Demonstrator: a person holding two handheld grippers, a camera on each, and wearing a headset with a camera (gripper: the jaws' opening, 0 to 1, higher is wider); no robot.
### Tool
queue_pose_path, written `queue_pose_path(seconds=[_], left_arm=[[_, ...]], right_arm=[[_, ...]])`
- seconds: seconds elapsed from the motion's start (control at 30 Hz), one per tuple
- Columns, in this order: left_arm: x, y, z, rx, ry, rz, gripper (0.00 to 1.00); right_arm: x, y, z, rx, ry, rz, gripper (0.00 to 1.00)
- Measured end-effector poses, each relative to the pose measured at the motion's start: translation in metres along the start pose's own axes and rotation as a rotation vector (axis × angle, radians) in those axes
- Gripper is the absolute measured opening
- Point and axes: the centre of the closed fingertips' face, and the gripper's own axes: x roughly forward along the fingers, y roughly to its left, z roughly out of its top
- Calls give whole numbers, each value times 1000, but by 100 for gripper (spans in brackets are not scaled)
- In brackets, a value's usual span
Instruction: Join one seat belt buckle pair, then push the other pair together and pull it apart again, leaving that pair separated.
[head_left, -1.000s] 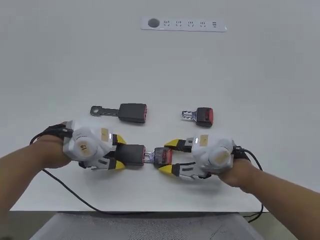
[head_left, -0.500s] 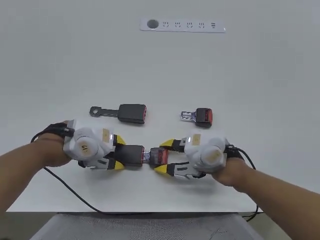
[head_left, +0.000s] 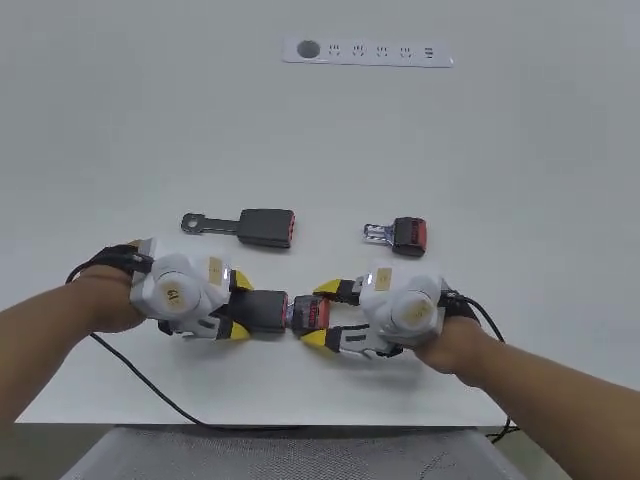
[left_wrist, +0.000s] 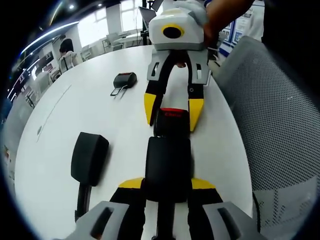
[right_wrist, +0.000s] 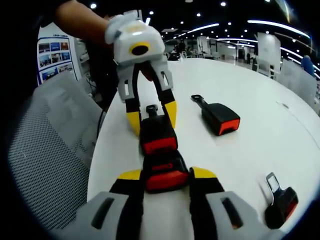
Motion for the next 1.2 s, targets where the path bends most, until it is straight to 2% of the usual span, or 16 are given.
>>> queue_pose_path(seconds=[0.57, 0.77, 0.87, 1.2], left_arm=[[1, 0, 1, 16, -16, -10, 33], [0, 1, 0, 13, -45, -12, 33], [-1, 2, 1, -17, -83, -18, 33], [-4, -5, 7, -20, -130, -23, 32]], right_arm=[[-6, 2, -6, -35, -4, 25, 35], [-6, 2, -6, -39, -11, 38, 35], [-7, 2, -6, -39, -16, 44, 34], [-8, 3, -7, -44, -42, 62, 34]])
